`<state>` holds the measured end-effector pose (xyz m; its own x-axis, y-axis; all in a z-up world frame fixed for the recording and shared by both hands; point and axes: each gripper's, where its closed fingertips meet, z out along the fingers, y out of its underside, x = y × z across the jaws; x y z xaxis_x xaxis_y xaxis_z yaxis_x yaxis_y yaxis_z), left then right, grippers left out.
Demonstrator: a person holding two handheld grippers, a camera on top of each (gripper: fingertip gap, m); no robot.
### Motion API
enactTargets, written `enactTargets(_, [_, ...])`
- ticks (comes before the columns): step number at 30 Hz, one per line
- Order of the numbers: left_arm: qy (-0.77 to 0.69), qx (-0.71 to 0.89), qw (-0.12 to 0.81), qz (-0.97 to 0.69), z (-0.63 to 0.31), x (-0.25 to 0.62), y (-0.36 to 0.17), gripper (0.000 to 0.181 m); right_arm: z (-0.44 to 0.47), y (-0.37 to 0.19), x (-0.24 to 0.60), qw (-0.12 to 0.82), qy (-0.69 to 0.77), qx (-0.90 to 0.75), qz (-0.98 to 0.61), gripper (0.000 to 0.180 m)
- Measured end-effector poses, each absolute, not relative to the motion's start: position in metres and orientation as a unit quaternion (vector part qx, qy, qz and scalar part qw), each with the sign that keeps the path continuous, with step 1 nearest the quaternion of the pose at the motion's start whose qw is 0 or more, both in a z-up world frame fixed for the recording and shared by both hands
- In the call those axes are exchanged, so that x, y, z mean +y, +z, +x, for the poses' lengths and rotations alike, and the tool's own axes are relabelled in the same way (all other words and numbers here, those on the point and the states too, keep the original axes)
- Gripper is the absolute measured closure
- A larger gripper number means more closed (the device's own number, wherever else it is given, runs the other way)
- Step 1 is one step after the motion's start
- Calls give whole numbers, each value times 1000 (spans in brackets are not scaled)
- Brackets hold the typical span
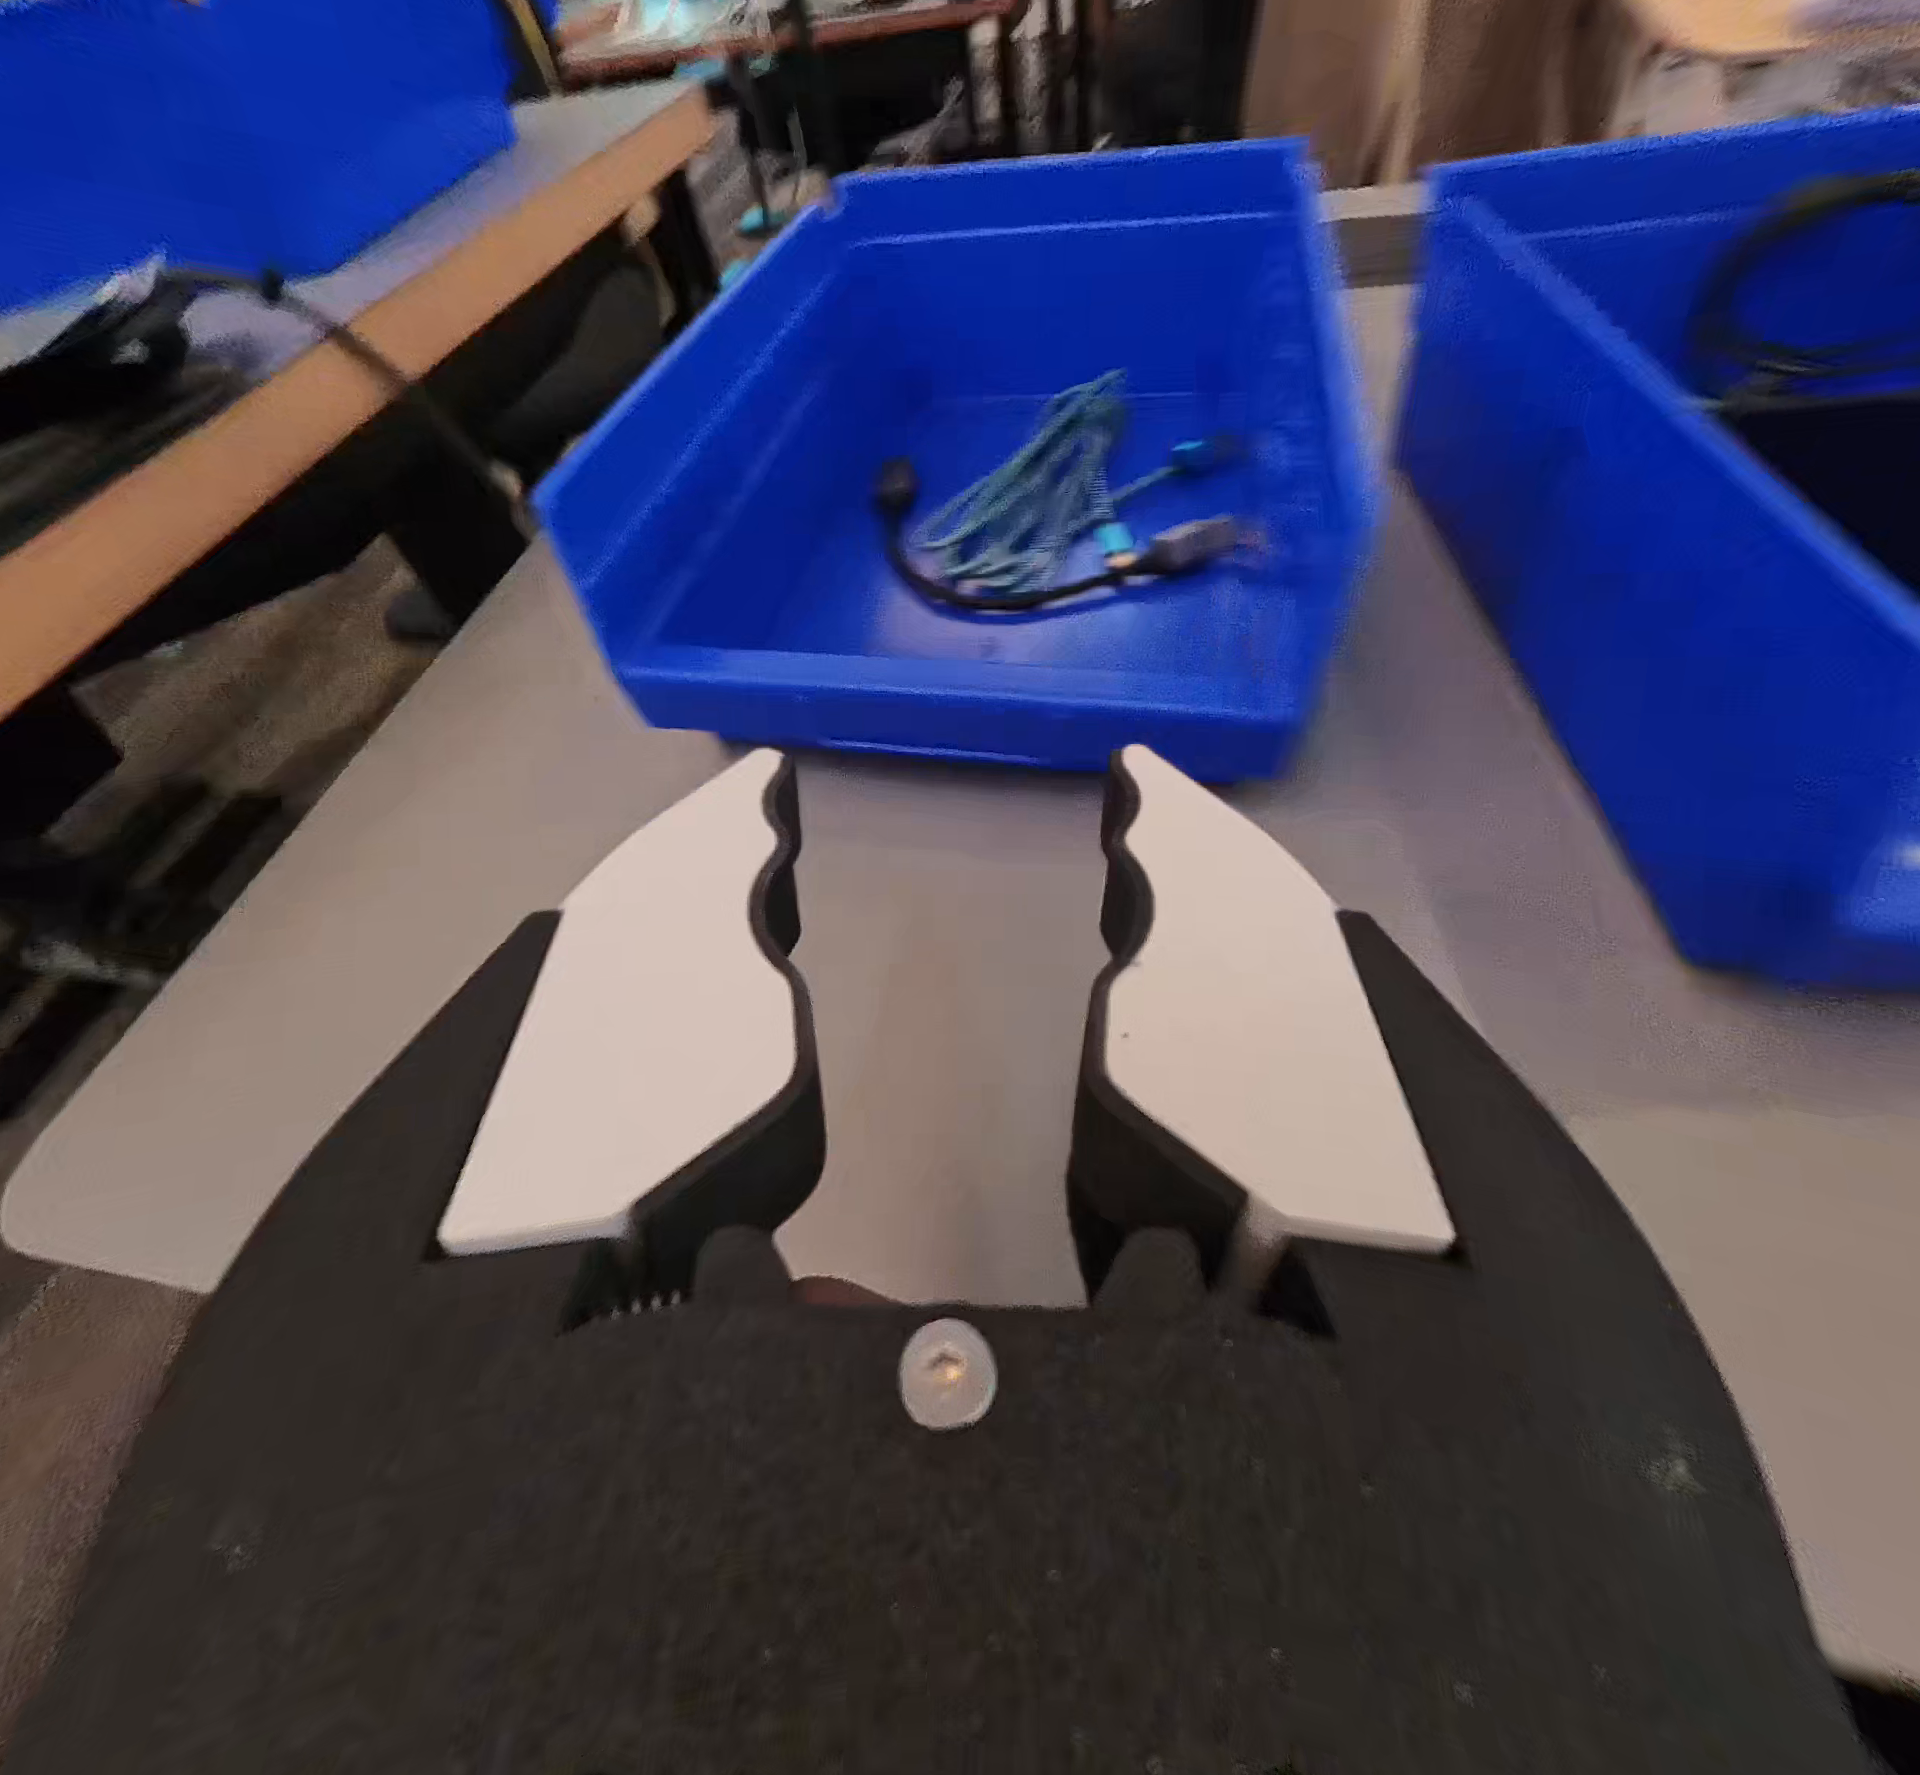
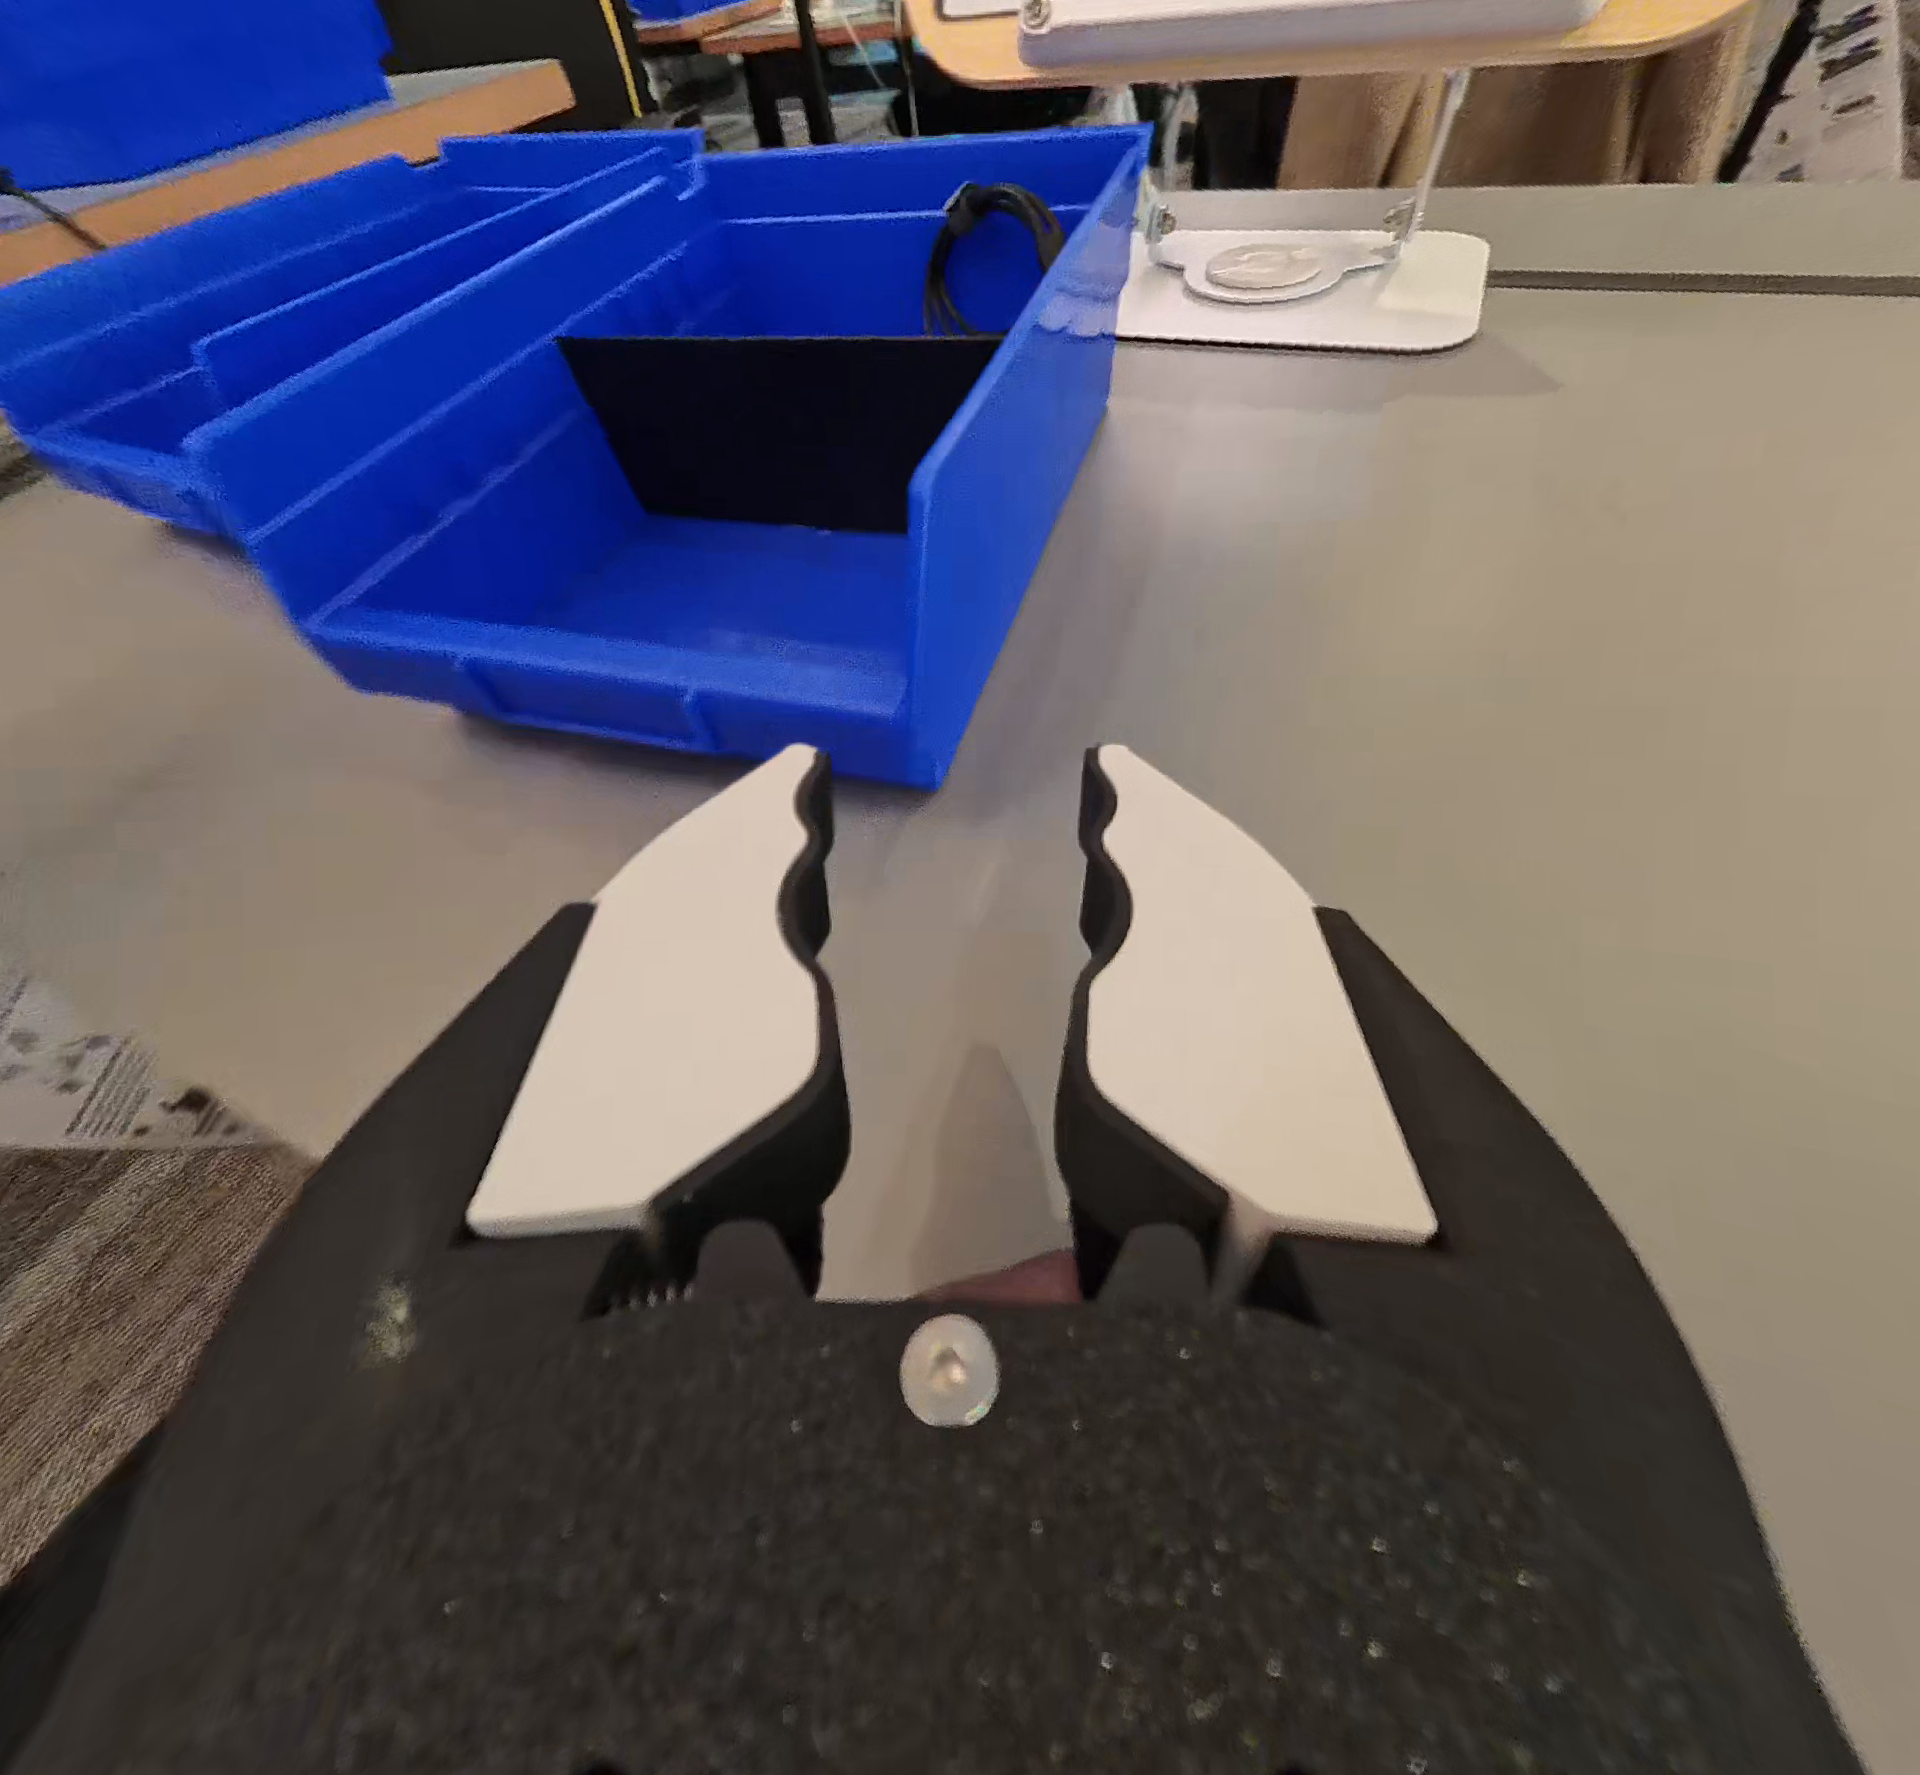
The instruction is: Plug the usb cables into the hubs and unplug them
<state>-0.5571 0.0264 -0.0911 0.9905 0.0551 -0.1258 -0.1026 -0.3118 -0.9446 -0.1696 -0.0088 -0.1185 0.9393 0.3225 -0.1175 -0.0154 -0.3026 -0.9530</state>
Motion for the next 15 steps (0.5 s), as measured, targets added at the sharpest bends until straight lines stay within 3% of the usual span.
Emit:
enactTargets(5, [104, -74, 550, -825, -652, 90, -103, 116, -193, -110, -27, 588, 163, -142, -779, 138])
enactTargets(11, [115, -82, 537, -832, -688, 147, -117, 117, -218, -111, -28, 582, 168, -180, -775, 142])
enactTargets(14, [70, -65, 530, -843, -687, 161, -123, 160, -230, -115, -26, 573, 174, -193, -777, 142])
enactTargets(15, [56, -61, 523, -849, -684, 163, -124, 164, -235, -116, -26, 570, 176, -197, -778, 142])
